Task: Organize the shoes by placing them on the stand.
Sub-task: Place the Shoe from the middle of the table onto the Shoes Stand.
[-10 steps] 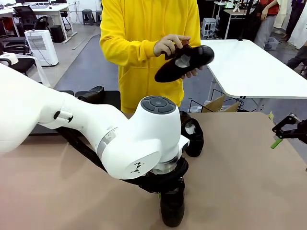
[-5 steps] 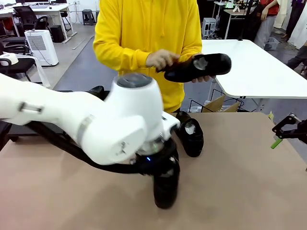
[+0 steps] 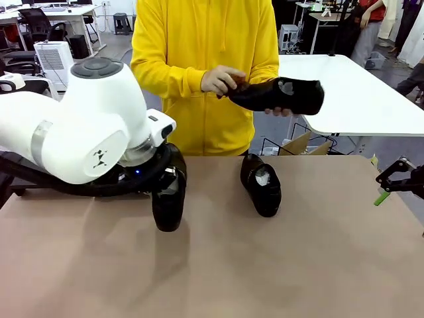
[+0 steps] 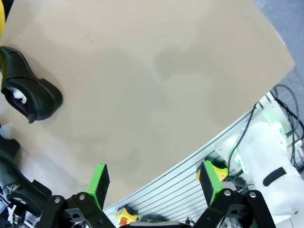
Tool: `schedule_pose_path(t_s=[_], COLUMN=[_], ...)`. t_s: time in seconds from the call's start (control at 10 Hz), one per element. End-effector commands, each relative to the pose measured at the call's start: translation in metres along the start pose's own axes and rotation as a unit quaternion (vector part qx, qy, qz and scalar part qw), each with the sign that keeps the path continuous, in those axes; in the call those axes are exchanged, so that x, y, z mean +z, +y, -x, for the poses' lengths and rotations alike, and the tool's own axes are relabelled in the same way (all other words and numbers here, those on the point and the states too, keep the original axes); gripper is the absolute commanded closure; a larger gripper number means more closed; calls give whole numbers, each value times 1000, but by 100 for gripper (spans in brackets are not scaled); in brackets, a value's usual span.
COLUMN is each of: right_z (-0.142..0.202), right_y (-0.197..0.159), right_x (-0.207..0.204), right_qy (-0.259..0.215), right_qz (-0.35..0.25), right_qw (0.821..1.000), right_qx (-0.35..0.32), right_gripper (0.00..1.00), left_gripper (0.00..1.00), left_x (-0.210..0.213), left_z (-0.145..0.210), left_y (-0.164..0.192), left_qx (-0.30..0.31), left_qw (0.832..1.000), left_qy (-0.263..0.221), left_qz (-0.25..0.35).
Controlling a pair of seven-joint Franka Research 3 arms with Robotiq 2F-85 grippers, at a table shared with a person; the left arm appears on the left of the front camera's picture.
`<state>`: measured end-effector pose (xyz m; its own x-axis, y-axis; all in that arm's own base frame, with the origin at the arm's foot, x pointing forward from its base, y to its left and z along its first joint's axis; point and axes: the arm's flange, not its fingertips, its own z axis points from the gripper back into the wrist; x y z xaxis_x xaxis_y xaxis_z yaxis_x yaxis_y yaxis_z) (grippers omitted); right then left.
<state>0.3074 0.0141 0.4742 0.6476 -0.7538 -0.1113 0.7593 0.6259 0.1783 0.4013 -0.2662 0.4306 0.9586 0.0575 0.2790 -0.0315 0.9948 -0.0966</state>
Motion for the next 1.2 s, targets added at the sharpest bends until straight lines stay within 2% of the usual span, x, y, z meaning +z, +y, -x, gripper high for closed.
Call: schedule_pose_path(t_s=[0.0, 0.1, 0.2, 0.3, 0.4, 0.6, 0.8, 1.1], right_z=[0, 0, 0, 0, 0, 0, 0, 0], right_y=[1, 1, 1, 1, 1, 1, 1, 1], right_x=[0, 0, 0, 0, 0, 0, 0, 0], right_qy=[2, 2, 2, 2, 2, 2, 2, 2], right_qz=[0, 0, 0, 0, 0, 0, 0, 0], right_qw=[1000, 1000, 1000, 1000, 1000, 1000, 1000, 1000], right_qx=[9, 9, 9, 9, 9, 9, 9, 9], right_gripper=[0, 0, 0, 0, 0, 0, 0, 0], left_gripper=[100, 100, 100, 100, 100, 100, 100, 100], left_x=[3, 3, -2, -5, -5, -19, -27, -37], left_z=[23, 23, 8, -9, -23, -52, -78, -104], left_y=[-28, -28, -10, -4, 5, 19, 31, 37], left_qx=[-17, -17, -8, 3, 9, 6, 5, 11], left_qw=[1000, 1000, 1000, 1000, 997, 991, 987, 986], left_qy=[13, 13, 6, -19, -72, -134, -162, -169], left_qz=[13, 13, 3, -10, 11, 30, 14, -4])
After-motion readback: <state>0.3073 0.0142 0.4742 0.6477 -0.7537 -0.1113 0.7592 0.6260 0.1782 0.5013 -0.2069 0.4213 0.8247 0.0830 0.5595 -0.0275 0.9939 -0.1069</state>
